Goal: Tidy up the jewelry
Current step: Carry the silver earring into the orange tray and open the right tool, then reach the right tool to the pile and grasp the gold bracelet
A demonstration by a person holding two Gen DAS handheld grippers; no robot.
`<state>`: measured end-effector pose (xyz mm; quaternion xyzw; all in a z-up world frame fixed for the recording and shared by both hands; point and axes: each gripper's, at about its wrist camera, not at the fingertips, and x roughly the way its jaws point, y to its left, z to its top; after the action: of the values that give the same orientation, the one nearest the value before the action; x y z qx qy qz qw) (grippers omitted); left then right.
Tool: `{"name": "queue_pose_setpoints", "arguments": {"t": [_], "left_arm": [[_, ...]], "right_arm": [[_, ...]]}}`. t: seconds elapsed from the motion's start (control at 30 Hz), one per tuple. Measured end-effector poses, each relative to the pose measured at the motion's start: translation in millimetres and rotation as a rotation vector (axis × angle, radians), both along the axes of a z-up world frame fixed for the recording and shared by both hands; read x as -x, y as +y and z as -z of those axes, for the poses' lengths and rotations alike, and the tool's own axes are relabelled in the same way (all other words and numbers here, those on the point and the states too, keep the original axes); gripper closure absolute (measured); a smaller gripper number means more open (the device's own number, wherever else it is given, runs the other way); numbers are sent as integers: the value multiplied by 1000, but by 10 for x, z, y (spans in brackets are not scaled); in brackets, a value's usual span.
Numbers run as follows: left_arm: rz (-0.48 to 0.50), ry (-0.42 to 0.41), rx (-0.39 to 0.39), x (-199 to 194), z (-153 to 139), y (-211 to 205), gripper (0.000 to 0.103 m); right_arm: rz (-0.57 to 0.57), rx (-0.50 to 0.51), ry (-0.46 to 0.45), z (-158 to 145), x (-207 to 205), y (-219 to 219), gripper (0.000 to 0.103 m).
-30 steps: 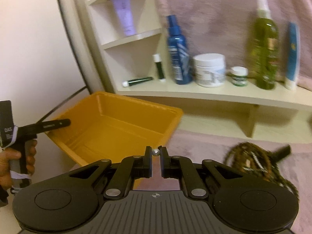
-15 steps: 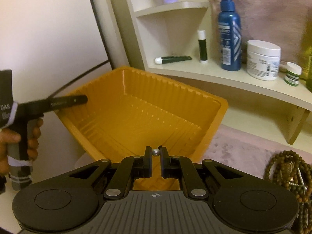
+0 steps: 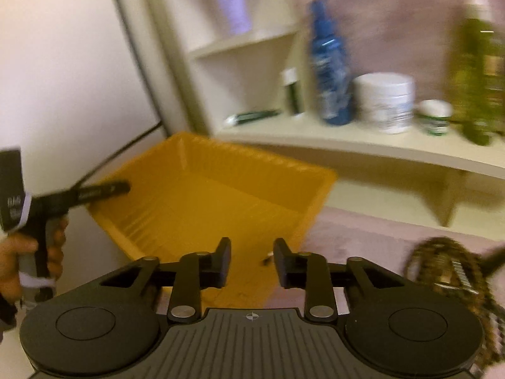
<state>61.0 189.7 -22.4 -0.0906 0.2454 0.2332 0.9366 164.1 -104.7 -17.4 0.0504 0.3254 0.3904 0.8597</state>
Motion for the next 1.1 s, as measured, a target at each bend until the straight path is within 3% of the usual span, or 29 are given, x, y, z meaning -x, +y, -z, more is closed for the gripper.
{"name": "queue_pose_setpoints", "arguments": {"t": [0.3, 0.47, 0.7, 1.1], "left_arm": [[4, 6, -10, -5, -2, 0, 90], [7, 12, -19, -15, -4, -20, 90], [14, 23, -30, -26, -5, -28, 90], [19, 32, -36, -33, -12, -24, 90]], "right_arm": [[268, 37, 28, 49, 14, -1019, 63], [338, 63, 74, 104, 82, -1428, 63], [255, 86, 105, 185, 197, -1420, 63], [130, 184, 35, 289, 109, -1101, 63]]}}
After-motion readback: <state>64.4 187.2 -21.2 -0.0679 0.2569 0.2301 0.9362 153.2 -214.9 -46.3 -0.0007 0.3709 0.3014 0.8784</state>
